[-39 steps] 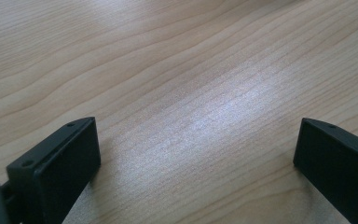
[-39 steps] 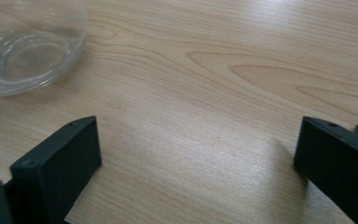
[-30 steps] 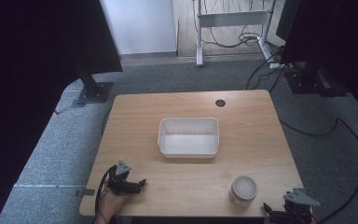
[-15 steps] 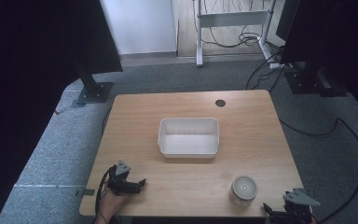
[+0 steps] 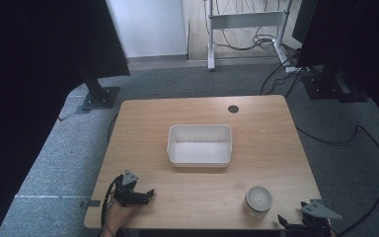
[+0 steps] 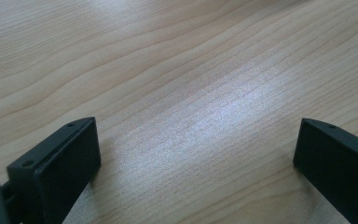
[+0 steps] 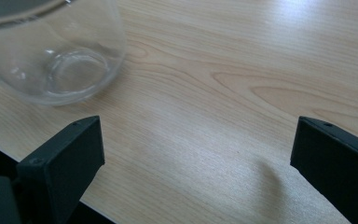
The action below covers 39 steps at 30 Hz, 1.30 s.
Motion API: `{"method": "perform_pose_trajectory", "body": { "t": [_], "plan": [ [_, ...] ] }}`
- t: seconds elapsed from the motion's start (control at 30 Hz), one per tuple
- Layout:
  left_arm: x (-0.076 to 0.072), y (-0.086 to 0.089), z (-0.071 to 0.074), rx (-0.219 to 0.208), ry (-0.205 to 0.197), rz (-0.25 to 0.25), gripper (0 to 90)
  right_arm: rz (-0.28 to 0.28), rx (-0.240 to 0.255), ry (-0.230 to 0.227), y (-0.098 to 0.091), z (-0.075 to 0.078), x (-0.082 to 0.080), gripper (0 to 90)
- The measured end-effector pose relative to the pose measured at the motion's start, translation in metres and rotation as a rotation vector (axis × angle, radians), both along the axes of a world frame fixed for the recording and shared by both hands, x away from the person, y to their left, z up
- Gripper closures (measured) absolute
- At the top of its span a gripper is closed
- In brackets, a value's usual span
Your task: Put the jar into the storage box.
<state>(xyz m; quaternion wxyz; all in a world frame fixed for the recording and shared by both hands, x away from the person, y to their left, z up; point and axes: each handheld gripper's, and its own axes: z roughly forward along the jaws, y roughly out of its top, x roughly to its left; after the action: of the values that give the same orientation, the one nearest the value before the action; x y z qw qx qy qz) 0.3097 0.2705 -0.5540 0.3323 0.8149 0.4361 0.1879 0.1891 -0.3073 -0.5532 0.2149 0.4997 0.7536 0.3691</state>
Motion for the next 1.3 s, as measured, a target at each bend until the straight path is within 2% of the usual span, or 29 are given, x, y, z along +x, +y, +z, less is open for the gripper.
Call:
{"method": "perform_pose_trajectory", "body": {
  "t": [0.3,0.67,1.3],
  "plan": [
    [0.0,0.0,0.0,0.0,0.0,0.003,0.4,0.021,0.02,-0.014,0.005,0.01,-0.003,2.3],
    [0.0,0.0,0.0,-0.001,0.0,0.008,0.4,0.073,0.039,-0.034,0.016,0.019,-0.005,2.5],
    [0.0,0.0,0.0,0.0,0.0,0.01,0.4,0.179,0.035,-0.068,0.043,0.032,-0.005,0.0]
  ]
}}
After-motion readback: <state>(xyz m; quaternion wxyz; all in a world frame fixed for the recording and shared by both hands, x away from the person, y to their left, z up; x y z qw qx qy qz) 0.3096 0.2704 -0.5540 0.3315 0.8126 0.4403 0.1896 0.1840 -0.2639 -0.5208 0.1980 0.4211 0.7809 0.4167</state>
